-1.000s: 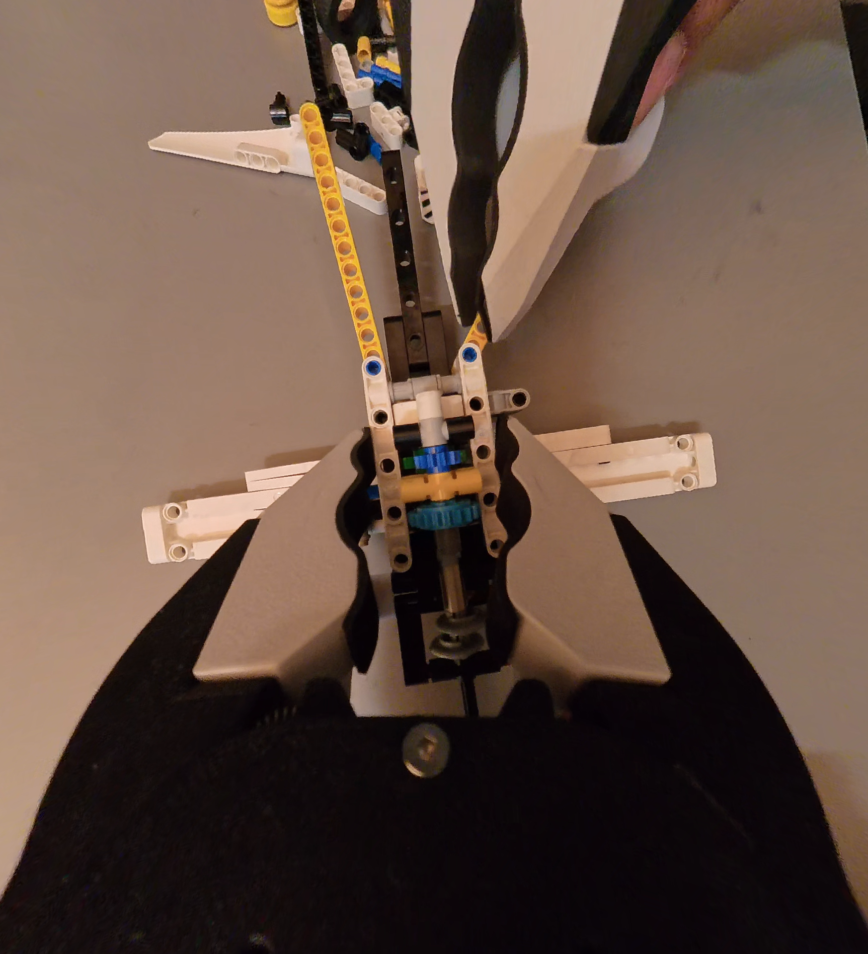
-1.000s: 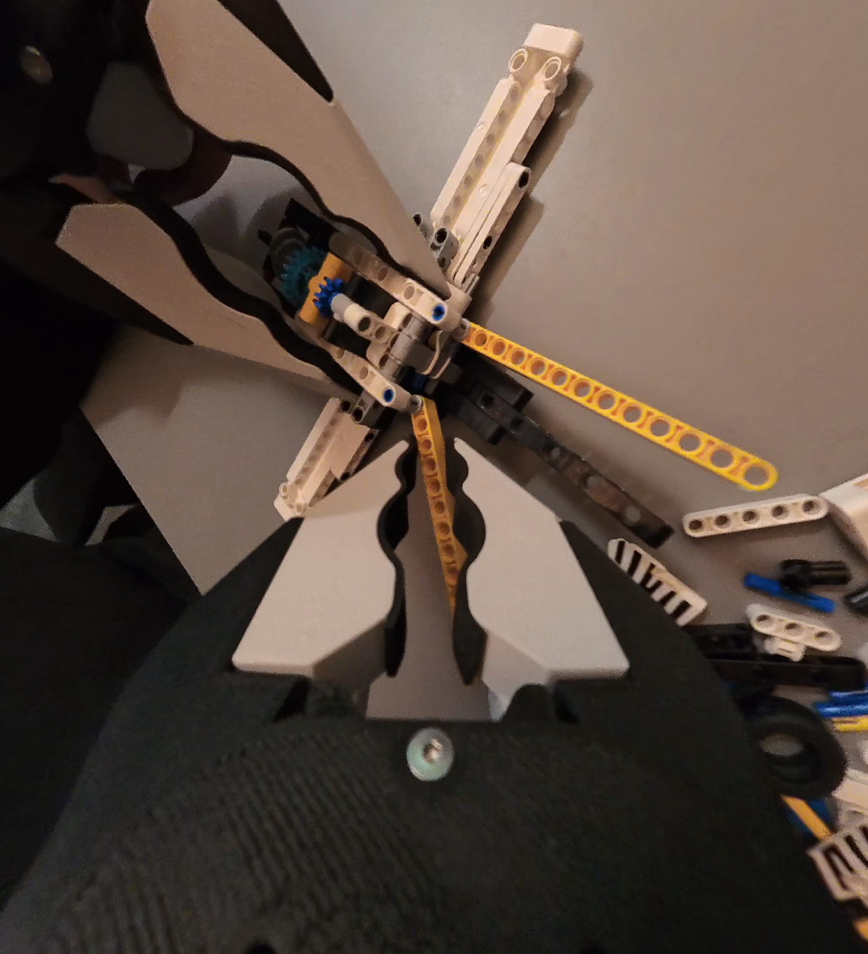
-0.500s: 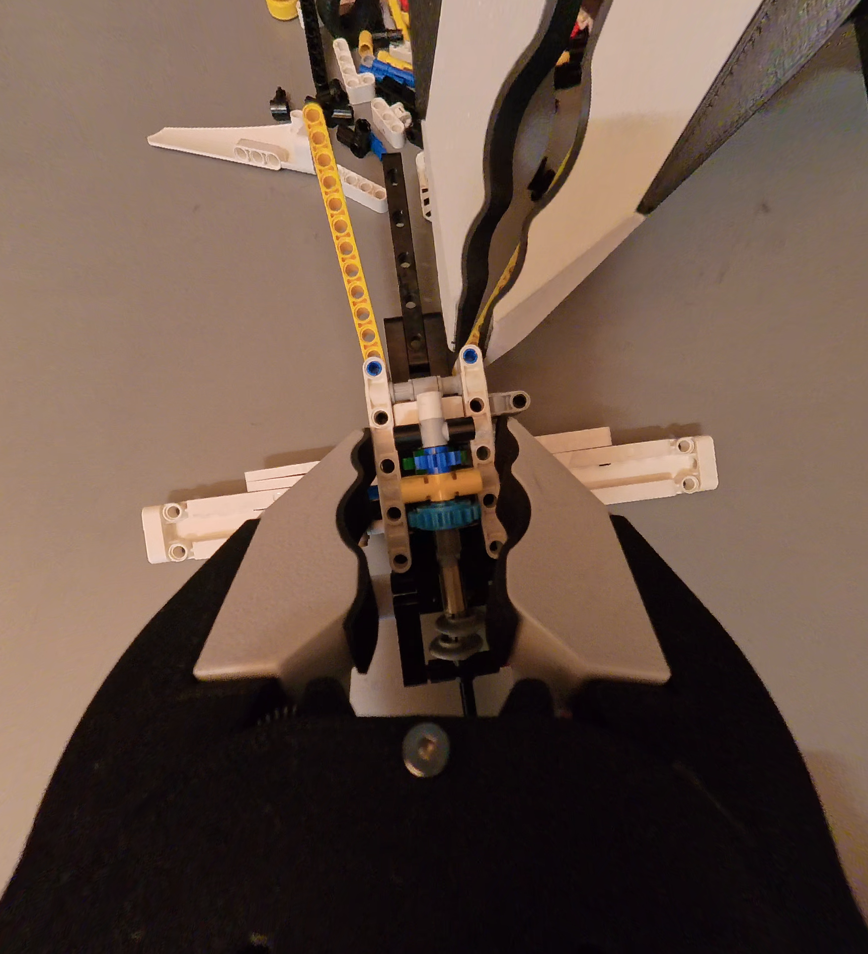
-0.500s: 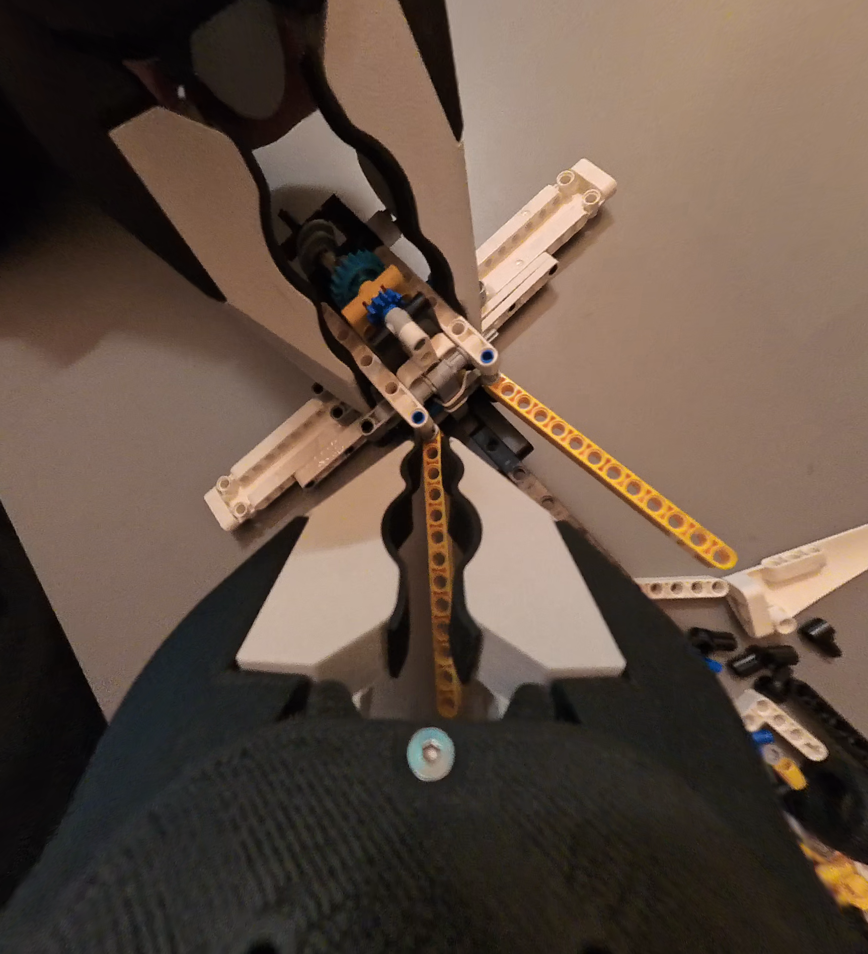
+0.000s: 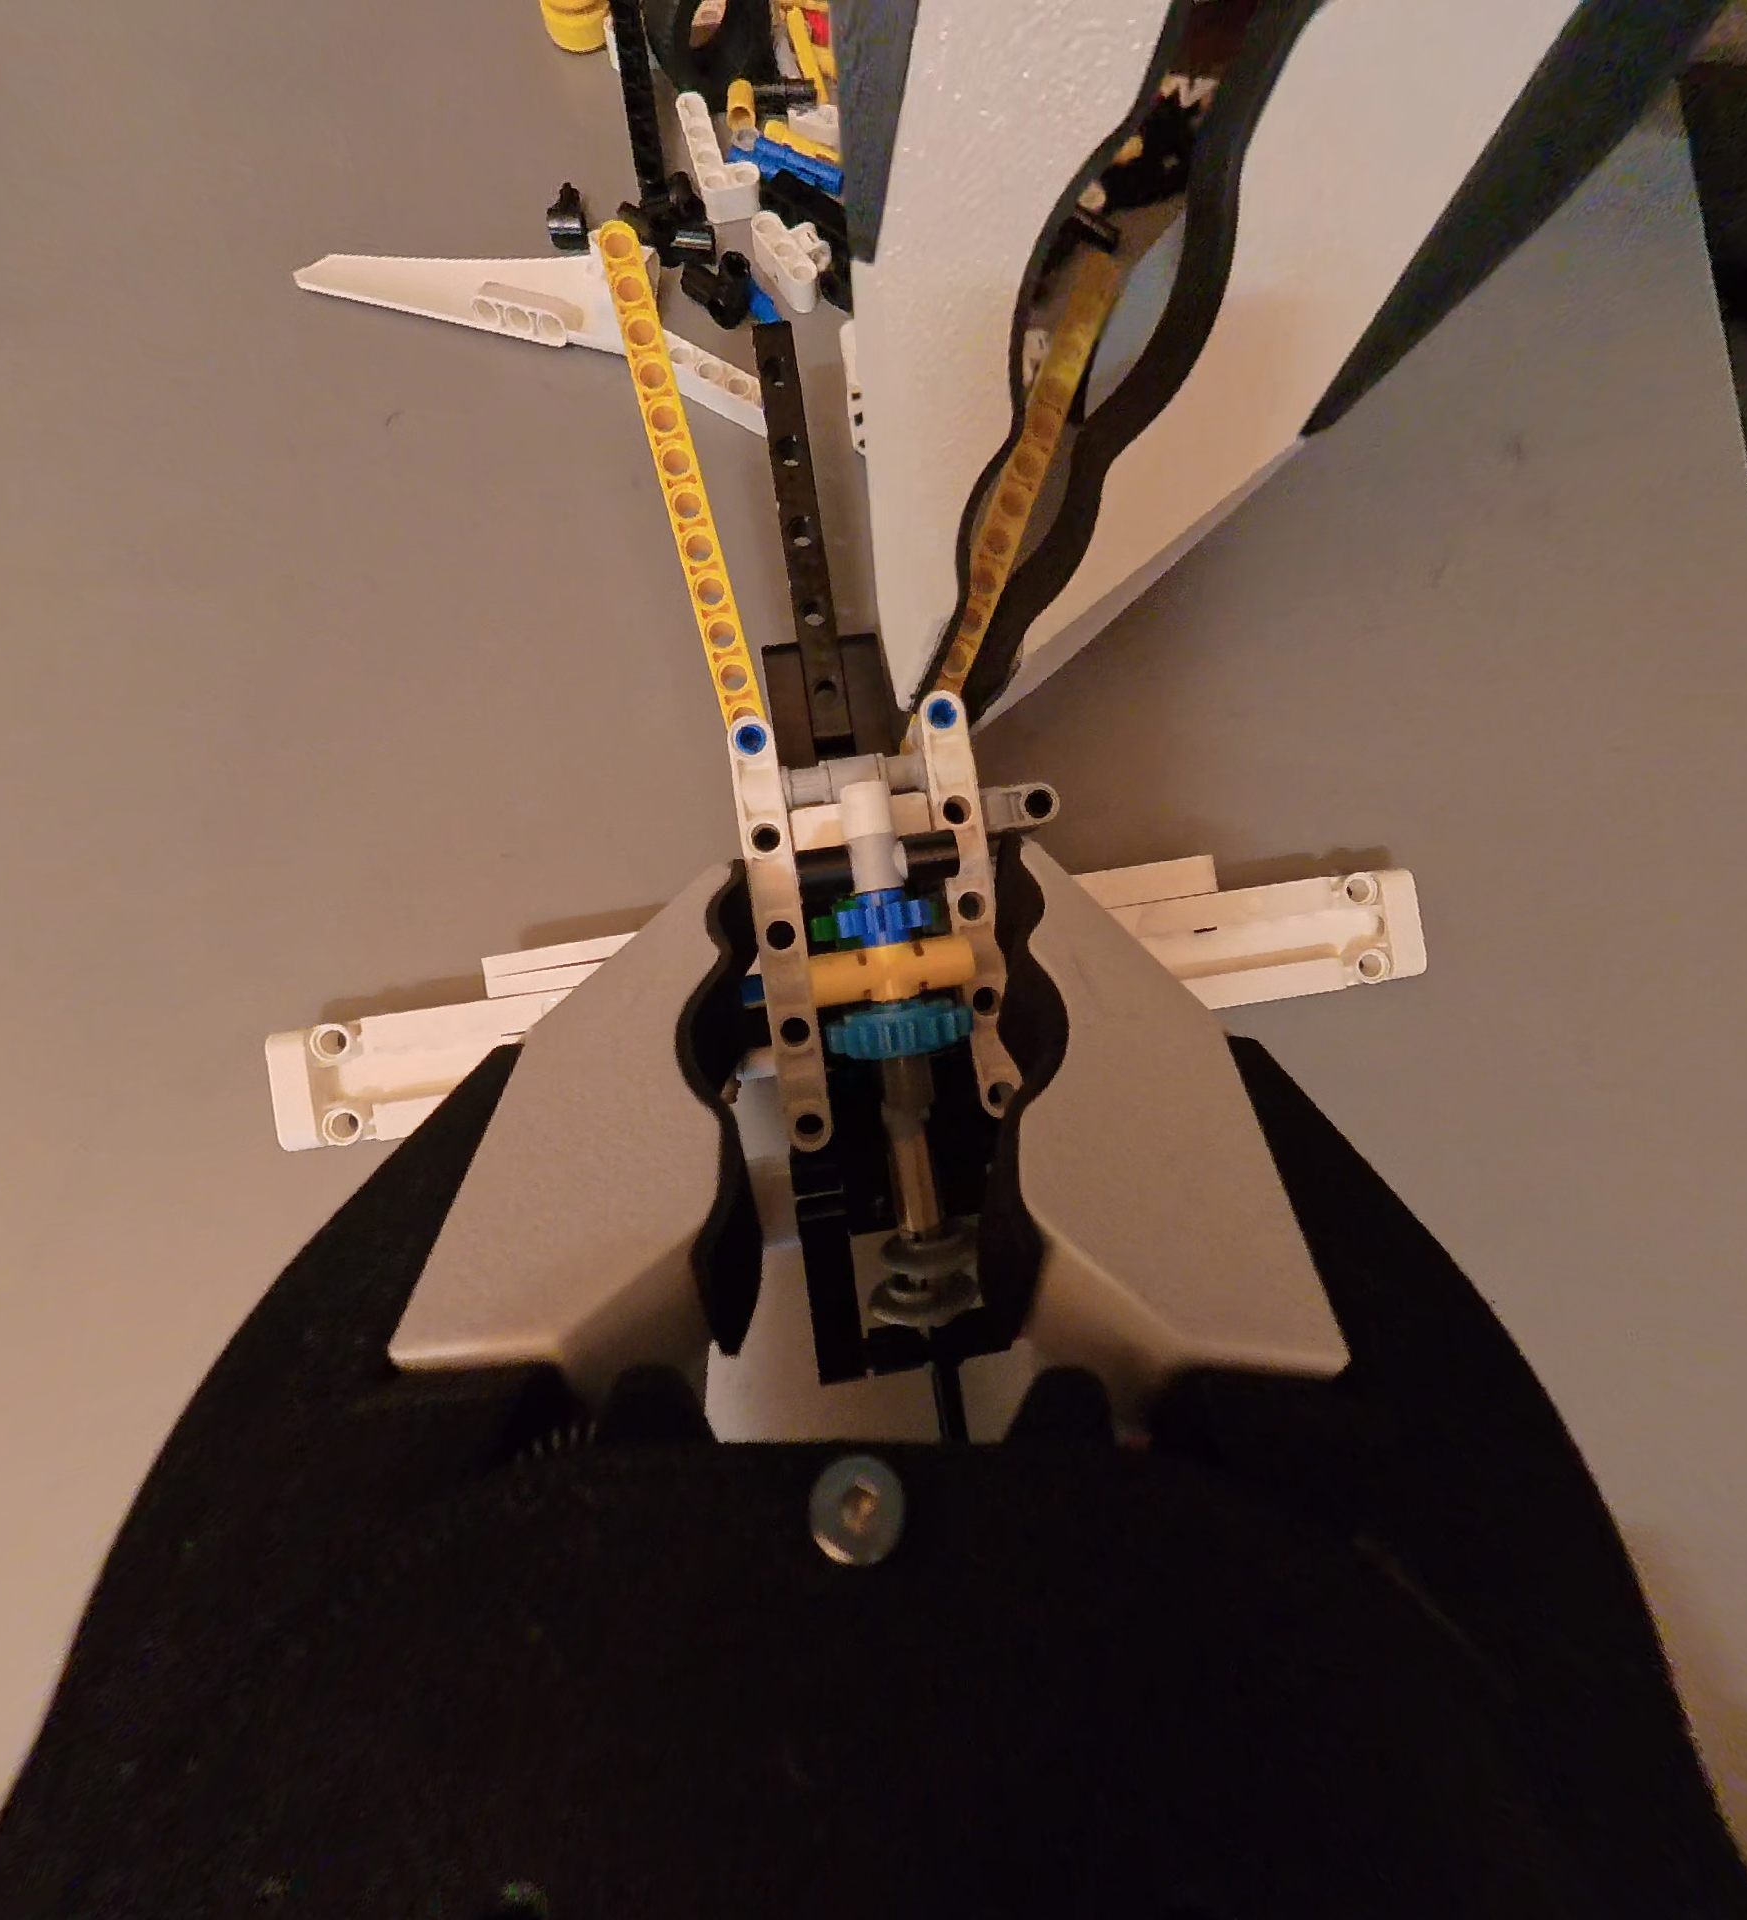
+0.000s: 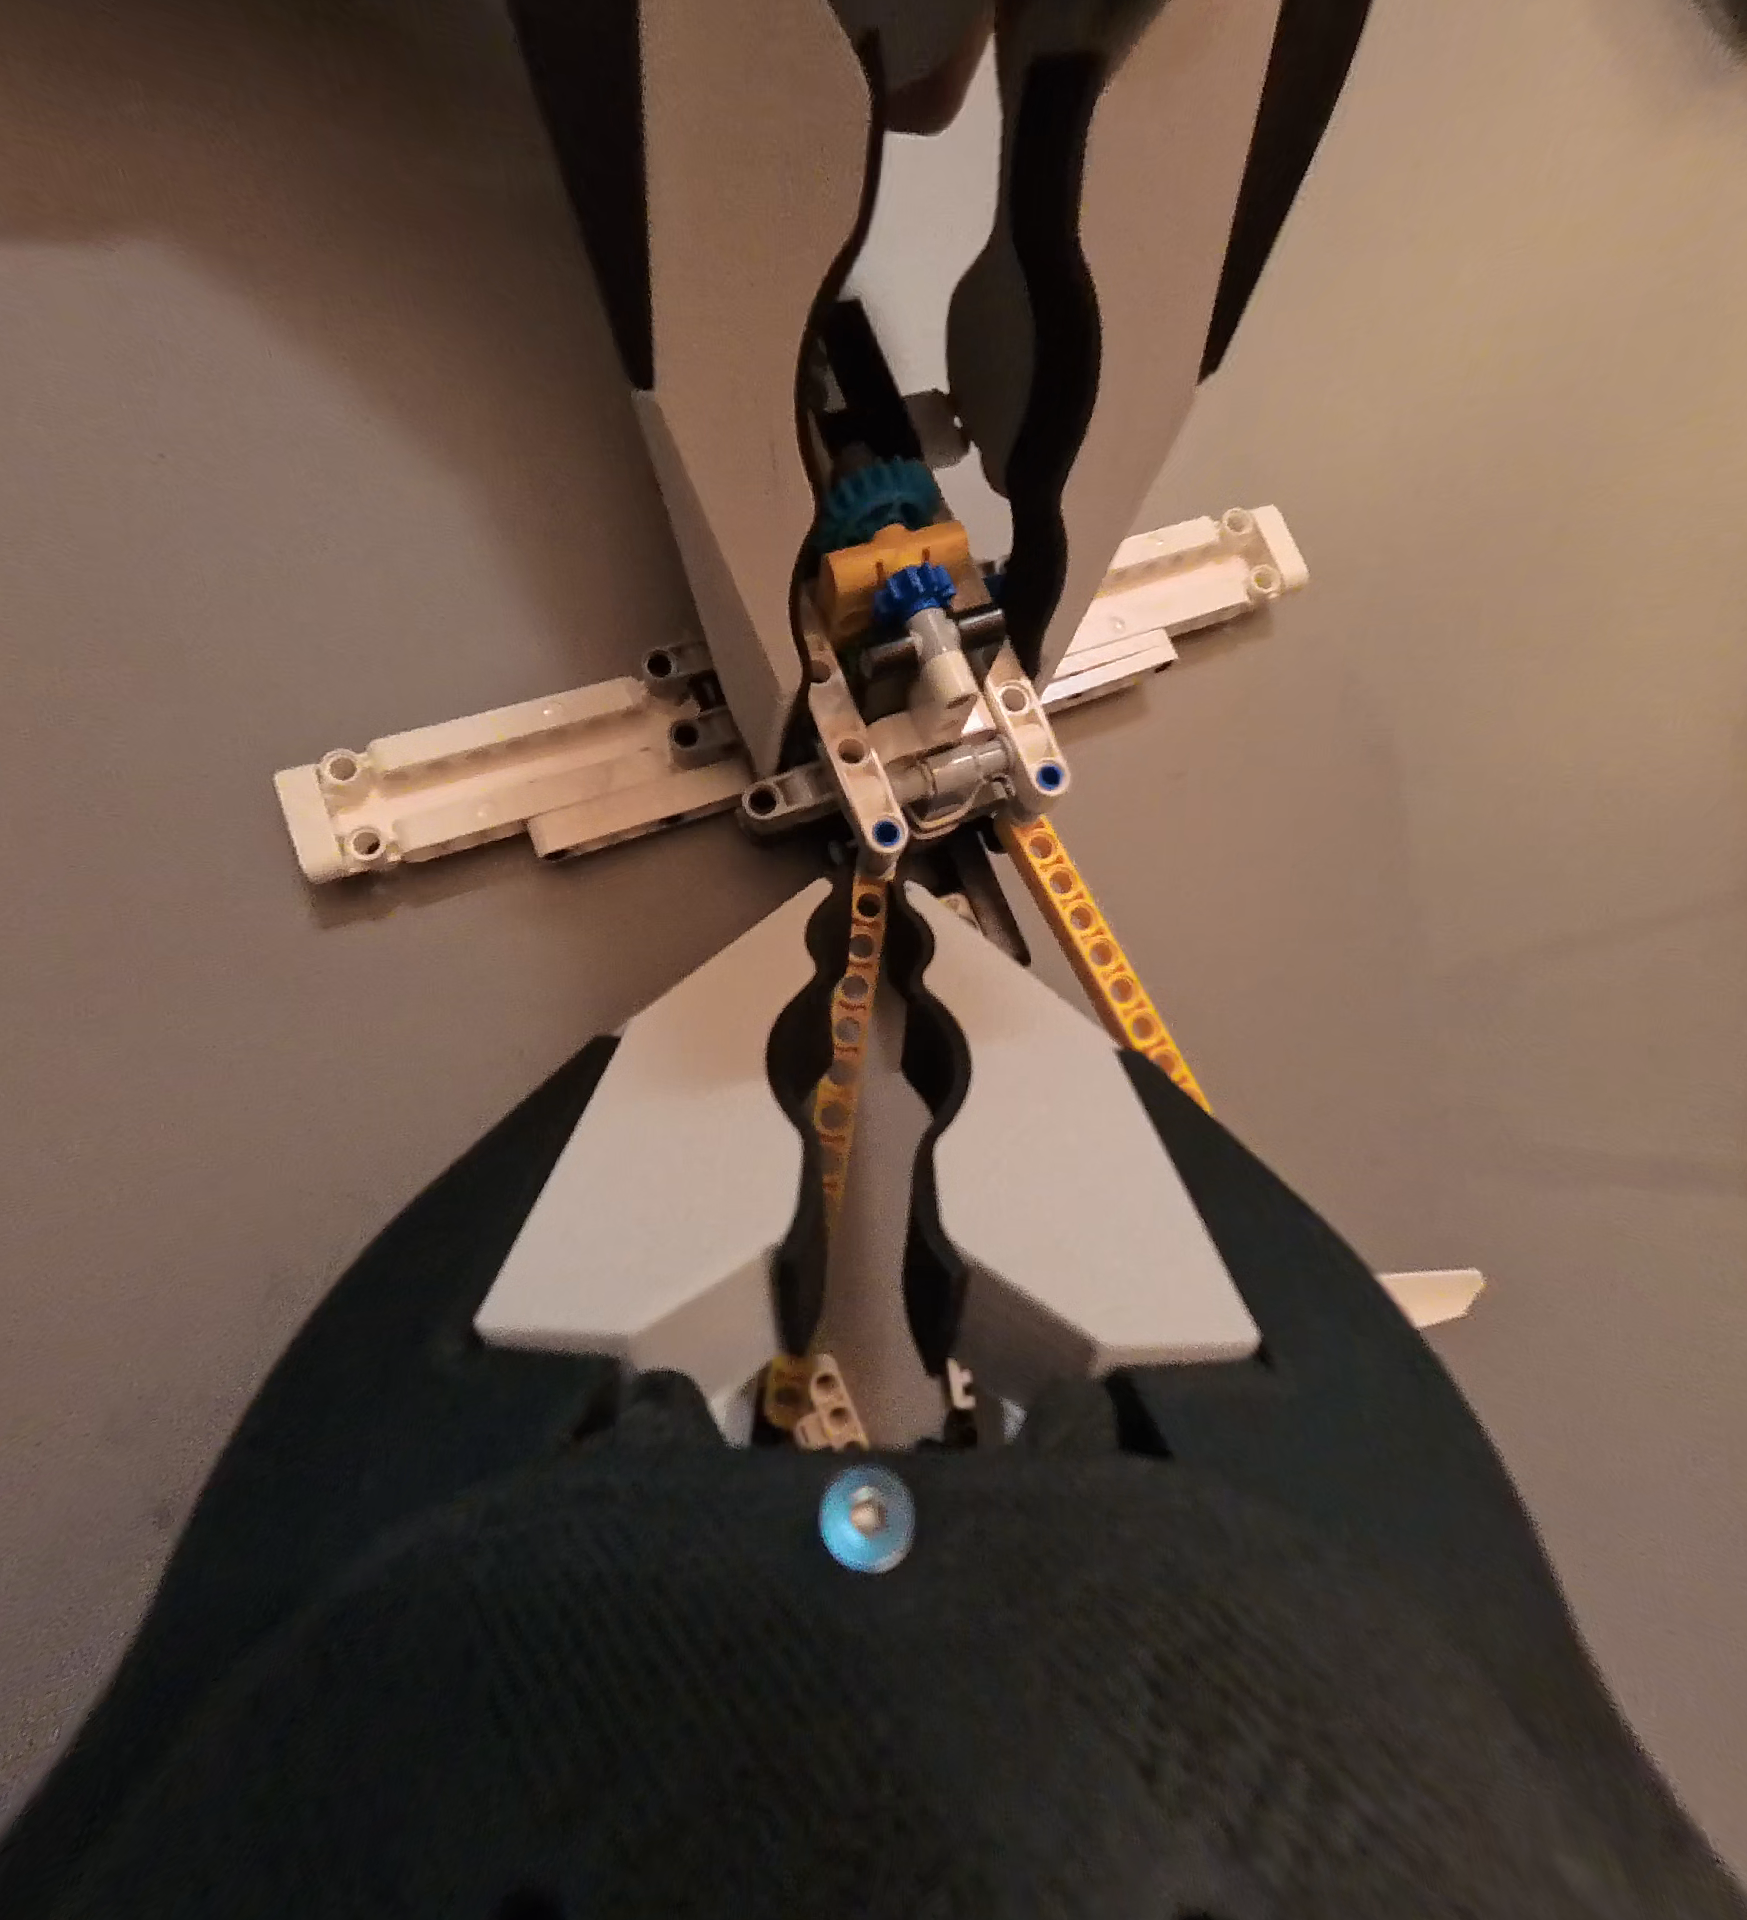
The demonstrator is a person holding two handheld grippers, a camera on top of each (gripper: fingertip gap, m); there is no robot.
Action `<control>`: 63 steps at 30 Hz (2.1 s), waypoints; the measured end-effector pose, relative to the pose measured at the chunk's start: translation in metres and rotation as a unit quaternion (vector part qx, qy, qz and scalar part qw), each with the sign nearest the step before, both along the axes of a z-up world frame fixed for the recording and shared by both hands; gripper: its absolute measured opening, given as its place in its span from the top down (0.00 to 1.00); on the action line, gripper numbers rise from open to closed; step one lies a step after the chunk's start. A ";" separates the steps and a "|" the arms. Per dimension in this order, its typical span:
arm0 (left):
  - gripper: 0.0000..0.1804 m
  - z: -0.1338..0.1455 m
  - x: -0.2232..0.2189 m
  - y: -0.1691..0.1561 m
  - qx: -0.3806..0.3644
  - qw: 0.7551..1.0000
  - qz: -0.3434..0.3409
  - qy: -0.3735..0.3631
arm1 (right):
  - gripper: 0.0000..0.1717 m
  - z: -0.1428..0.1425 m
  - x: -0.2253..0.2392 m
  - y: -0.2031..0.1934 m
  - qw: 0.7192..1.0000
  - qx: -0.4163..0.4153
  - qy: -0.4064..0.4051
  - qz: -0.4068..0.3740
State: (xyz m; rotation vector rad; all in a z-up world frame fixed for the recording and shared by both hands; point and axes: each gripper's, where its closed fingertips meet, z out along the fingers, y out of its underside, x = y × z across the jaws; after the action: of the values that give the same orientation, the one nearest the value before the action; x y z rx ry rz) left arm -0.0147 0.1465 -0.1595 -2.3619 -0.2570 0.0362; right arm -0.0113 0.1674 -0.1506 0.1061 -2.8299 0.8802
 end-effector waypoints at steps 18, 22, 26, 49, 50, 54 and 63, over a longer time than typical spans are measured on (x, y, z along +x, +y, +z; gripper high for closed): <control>0.74 0.001 0.000 0.000 0.010 1.000 0.001 -0.007 | 0.91 -0.003 -0.004 -0.006 0.990 -0.046 0.110 -0.080; 0.74 0.001 0.000 0.000 0.014 1.000 -0.002 -0.008 | 0.89 0.017 -0.009 0.000 0.970 -0.120 0.149 -0.149; 0.74 0.001 -0.001 -0.001 0.010 1.000 0.013 -0.024 | 0.91 0.061 -0.004 0.024 0.905 -0.245 0.284 -0.203; 0.75 0.091 -0.031 -0.016 0.357 0.890 0.096 -0.266 | 1.00 0.078 0.008 0.049 0.844 -0.370 0.317 -0.223; 0.75 0.092 -0.030 -0.015 0.360 0.889 0.093 -0.267 | 1.00 0.078 0.008 0.049 0.844 -0.371 0.315 -0.224; 0.75 0.101 -0.023 -0.008 0.376 0.881 0.080 -0.274 | 1.00 0.080 0.008 0.050 0.841 -0.389 0.298 -0.228; 0.75 0.120 -0.008 0.002 0.443 0.833 0.030 -0.331 | 0.99 0.083 0.010 0.052 0.837 -0.403 0.291 -0.231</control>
State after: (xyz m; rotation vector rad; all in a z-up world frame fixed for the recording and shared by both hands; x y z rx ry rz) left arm -0.0229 0.1486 -0.0395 -1.3537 -0.5398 -0.7323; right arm -0.0018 0.2189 -0.0672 -0.3461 -1.6421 1.4950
